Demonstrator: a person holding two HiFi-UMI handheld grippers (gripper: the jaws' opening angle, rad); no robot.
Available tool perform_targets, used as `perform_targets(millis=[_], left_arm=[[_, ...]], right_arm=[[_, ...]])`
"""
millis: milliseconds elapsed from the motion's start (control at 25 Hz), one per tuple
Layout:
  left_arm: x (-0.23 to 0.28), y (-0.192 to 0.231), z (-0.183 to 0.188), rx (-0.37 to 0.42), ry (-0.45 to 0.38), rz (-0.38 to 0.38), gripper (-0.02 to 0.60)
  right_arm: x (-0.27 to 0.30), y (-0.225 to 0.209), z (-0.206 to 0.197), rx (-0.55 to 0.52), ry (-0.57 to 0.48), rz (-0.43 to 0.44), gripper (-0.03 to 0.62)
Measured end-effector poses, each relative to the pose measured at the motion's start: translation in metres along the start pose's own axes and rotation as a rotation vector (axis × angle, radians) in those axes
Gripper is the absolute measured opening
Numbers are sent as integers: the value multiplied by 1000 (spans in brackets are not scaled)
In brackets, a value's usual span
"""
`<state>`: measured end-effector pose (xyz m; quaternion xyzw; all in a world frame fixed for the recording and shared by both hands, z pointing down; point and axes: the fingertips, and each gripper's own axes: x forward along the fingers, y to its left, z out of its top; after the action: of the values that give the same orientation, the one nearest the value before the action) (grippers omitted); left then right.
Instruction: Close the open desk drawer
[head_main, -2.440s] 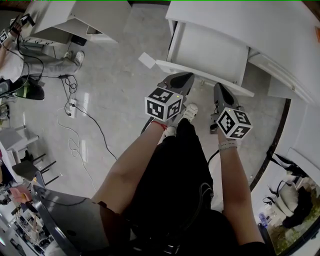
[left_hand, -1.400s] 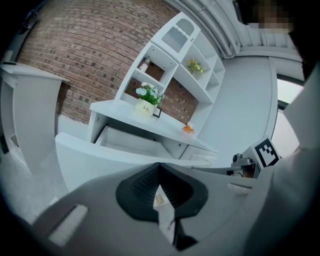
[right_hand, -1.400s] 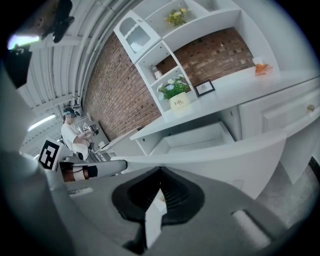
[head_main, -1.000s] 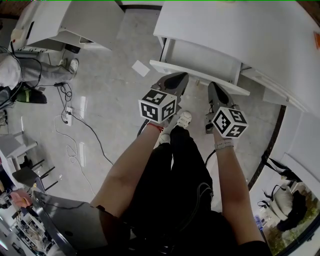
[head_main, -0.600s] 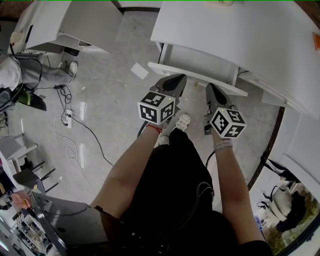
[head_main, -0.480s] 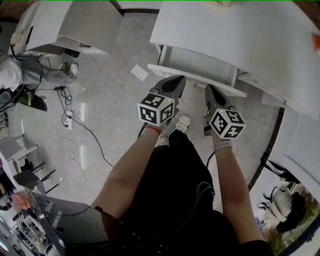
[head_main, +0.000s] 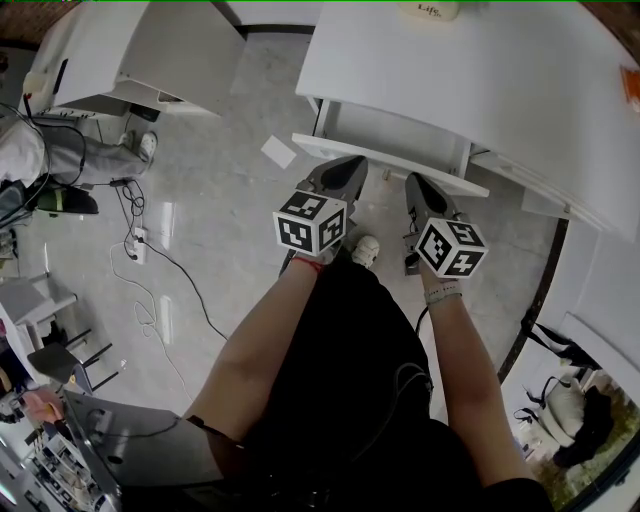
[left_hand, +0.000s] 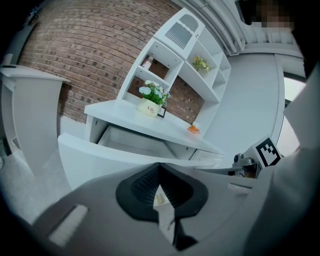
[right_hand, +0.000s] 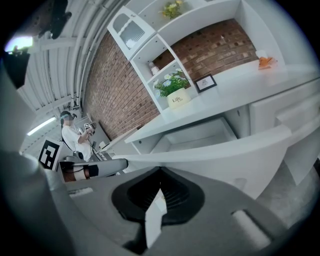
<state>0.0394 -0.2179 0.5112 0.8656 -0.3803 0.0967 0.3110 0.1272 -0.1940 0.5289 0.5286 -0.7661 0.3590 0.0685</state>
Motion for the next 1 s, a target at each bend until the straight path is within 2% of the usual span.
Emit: perform_targets(millis=[1000], left_arm=[[13, 7, 9, 4, -9, 3, -2]], right_arm=[[15, -6, 8, 14, -7, 8, 0]])
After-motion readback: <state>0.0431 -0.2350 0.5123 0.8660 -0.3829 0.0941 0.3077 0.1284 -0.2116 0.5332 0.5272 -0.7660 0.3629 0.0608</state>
